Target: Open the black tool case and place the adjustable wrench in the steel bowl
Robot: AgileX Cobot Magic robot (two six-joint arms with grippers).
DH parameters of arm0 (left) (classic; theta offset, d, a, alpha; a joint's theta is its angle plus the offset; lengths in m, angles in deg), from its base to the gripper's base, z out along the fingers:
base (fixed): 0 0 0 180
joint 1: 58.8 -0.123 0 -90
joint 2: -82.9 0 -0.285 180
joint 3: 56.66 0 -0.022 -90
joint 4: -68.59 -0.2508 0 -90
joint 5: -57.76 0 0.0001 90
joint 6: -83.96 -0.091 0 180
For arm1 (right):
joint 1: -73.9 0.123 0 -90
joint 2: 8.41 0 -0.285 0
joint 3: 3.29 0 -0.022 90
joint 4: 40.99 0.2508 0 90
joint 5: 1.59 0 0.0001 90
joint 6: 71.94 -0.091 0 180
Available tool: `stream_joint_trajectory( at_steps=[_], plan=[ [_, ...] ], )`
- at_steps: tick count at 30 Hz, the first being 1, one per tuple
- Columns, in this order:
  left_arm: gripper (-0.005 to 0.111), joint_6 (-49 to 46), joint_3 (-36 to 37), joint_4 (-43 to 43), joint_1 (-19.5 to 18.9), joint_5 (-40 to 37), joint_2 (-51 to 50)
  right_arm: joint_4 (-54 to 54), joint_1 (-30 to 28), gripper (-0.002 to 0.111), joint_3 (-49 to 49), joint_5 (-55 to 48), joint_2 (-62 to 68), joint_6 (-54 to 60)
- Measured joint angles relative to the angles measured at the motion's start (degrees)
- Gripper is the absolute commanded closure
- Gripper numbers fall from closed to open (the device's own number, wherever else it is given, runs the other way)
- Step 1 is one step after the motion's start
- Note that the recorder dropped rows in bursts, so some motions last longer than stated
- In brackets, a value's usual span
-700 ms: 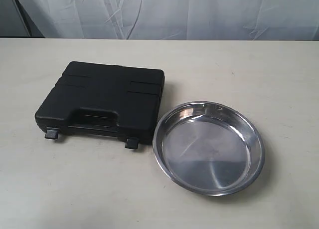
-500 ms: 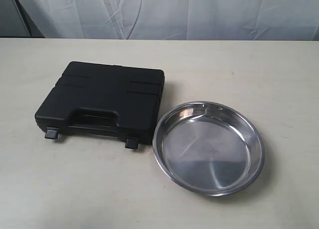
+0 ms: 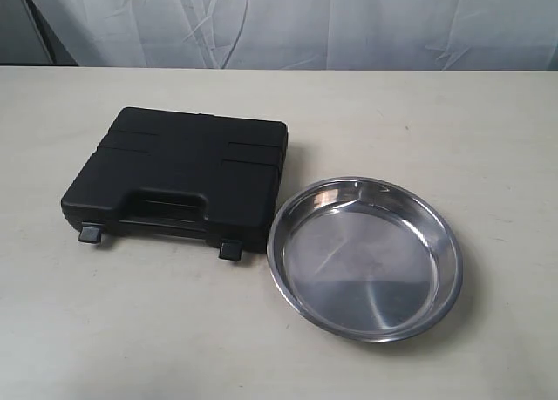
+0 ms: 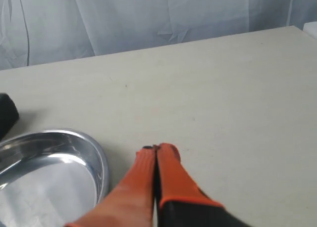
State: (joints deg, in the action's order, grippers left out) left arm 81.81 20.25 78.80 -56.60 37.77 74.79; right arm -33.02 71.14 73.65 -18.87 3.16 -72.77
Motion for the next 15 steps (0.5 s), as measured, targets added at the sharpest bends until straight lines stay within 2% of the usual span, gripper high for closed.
stream_joint_trajectory(
  at_steps=[3,8,12,15],
  plan=[
    [0.107,0.0,0.0,0.0,0.0,0.0,0.0,-0.1,0.0,0.109,0.2,6.4,0.0,0.0],
    [0.107,0.0,0.0,0.0,0.0,0.0,0.0,1.4,0.0,0.109,0.2,25.6,0.0,-1.6],
    [0.107,0.0,0.0,0.0,0.0,0.0,0.0,6.9,0.0,0.109,0.2,39.3,0.0,-10.5],
    [0.107,0.0,0.0,0.0,0.0,0.0,0.0,9.2,0.0,0.109,0.2,43.4,0.0,-17.5]
  ],
)
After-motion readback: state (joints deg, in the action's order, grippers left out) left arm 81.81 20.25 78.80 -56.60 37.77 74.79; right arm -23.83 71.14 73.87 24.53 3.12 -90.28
